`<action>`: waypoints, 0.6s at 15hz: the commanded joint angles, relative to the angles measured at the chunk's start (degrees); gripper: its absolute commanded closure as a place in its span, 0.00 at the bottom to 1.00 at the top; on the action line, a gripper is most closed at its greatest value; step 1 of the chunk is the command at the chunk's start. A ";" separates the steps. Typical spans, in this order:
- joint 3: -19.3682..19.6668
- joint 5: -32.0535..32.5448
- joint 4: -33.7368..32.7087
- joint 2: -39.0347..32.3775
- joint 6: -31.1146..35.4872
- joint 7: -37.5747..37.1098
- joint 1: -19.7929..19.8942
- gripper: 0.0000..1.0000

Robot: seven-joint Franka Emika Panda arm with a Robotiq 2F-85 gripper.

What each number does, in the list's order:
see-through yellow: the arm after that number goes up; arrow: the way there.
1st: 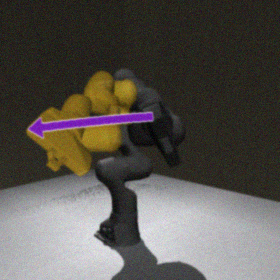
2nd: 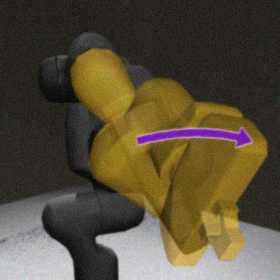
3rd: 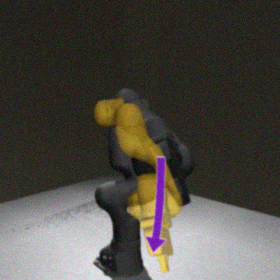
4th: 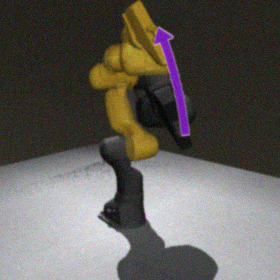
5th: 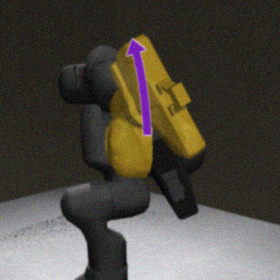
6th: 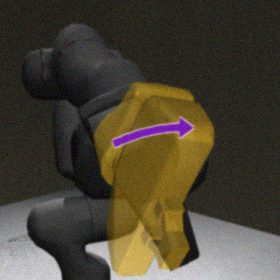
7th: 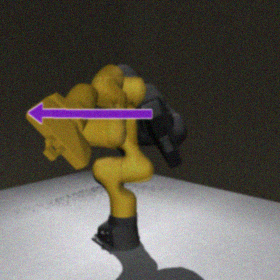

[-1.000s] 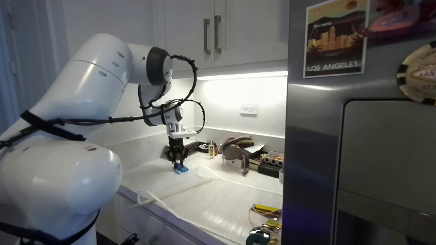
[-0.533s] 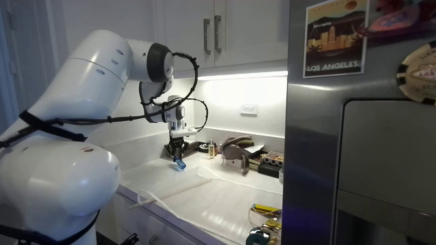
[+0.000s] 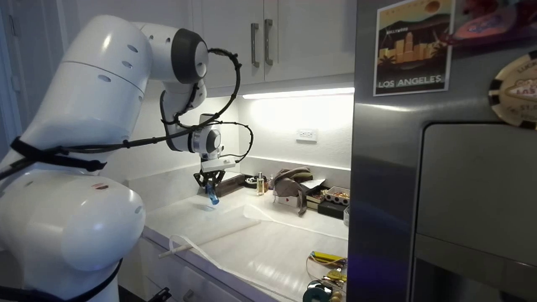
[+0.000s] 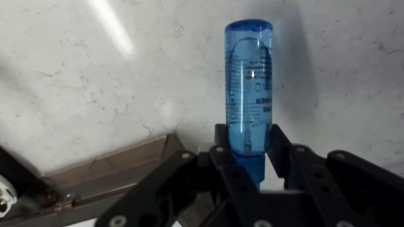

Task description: Place the blue bottle upright on the bottom right corner of the counter, hang the white object on the side of the fridge

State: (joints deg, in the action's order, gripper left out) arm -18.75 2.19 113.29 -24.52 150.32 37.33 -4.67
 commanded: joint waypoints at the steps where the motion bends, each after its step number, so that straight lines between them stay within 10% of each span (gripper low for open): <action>1: -6.03 -9.03 10.63 6.32 9.98 7.46 5.96 0.90; 9: -33.17 -36.11 15.04 4.75 24.21 31.52 26.38 0.90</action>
State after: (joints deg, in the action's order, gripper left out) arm -42.71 -26.80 127.30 -19.54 170.83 61.85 14.31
